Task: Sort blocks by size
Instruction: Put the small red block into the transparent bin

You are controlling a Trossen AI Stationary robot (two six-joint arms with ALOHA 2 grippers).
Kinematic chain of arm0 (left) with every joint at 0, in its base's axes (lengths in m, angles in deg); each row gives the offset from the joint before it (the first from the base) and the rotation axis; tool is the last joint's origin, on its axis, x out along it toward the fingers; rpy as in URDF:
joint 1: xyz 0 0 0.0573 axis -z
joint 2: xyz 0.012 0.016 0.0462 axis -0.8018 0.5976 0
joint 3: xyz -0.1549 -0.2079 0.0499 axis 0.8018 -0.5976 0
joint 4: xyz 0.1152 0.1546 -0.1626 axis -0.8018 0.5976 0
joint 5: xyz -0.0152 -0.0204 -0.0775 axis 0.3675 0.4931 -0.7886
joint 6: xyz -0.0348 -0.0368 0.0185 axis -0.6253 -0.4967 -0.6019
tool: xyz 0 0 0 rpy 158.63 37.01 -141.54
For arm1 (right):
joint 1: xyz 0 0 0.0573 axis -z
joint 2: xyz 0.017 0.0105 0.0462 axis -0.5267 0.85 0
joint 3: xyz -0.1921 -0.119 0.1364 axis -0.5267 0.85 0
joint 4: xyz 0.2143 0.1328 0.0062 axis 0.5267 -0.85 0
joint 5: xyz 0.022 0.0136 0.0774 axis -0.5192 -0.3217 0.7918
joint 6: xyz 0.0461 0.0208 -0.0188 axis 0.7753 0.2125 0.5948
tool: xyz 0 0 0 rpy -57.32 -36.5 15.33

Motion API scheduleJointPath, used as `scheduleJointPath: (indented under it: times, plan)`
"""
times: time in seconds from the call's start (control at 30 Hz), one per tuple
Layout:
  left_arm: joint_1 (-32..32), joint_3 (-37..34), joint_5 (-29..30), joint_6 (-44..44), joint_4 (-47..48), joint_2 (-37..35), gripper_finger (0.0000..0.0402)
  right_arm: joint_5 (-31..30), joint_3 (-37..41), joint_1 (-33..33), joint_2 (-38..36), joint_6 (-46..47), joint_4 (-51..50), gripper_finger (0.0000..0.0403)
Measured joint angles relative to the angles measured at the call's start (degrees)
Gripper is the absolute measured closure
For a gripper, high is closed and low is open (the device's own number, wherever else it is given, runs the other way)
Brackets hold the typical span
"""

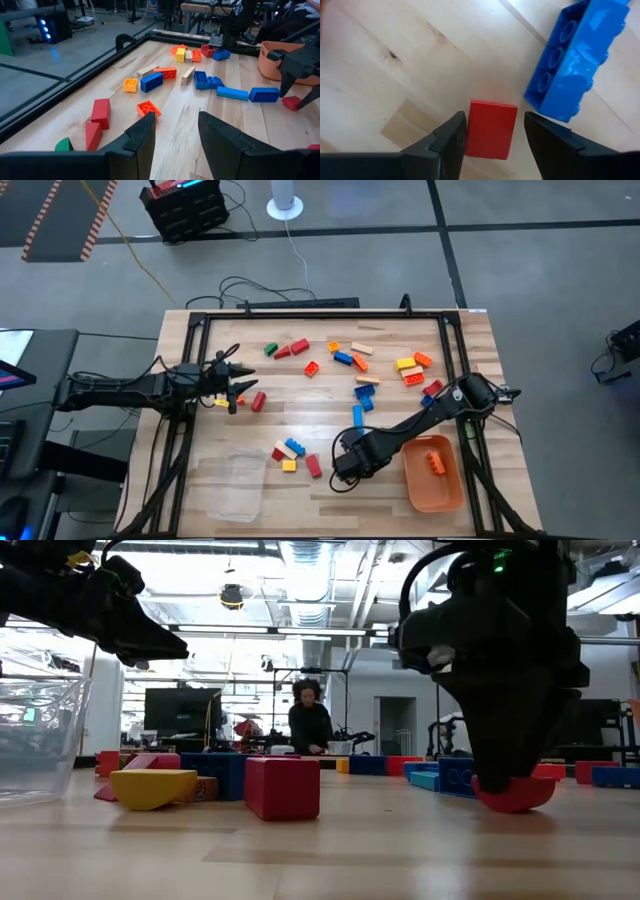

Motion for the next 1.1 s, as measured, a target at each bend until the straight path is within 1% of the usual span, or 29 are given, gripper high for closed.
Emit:
scheduleJointPath:
  times: [0.17, 0.43, 0.6, 0.67, 0.73, 0.83, 0.9, 1.0, 1.1]
  plan:
    - [0.0, 0.0, 0.0, 0.0, 0.0, 0.0, 0.0259, 0.6, 2.7, 0.3, 0.0, -0.3, 3.1, 0.0199]
    - [0.0, 0.0, 0.0, -0.1, 0.0, 0.0, 0.0259, 0.9, 3.3, 0.5, 0.0, -1.5, 3.5, 0.0245]
    - [0.0, 0.0, 0.0, -0.1, 0.0, 0.0, 0.0259, 0.8, 3.5, 0.5, -1.1, -4.2, 2.8, 0.0246]
    - [0.0, 0.0, 0.0, 0.4, 0.0, 0.0, 0.0259, -1.2, 3.5, 0.5, -3.0, -5.6, 1.9, 0.0240]
    - [0.0, 0.0, 0.0, 1.2, 0.0, 0.0, 0.0259, -5.5, 3.5, 0.7, -5.8, -7.7, 1.7, 0.0237]
    - [0.0, 0.0, -0.2, 2.3, -0.7, 0.0, 0.0259, -13.1, 3.5, 1.8, -9.9, -12.9, 2.9, 0.0241]
    - [0.0, 0.0, -1.6, 3.2, -1.5, 0.0, 0.0259, -15.9, 3.5, 3.1, -12.4, -18.4, 5.7, 0.0244]
    - [0.0, 0.0, -5.6, 4.6, -2.6, 0.0, 0.0259, -16.5, 3.4, 5.2, -14.4, -28.5, 15.2, 0.0241]
    - [0.2, 0.0, -13.0, 6.5, -4.0, 0.0, 0.0259, -12.8, 3.4, 7.3, -14.0, -38.4, 26.1, 0.0238]
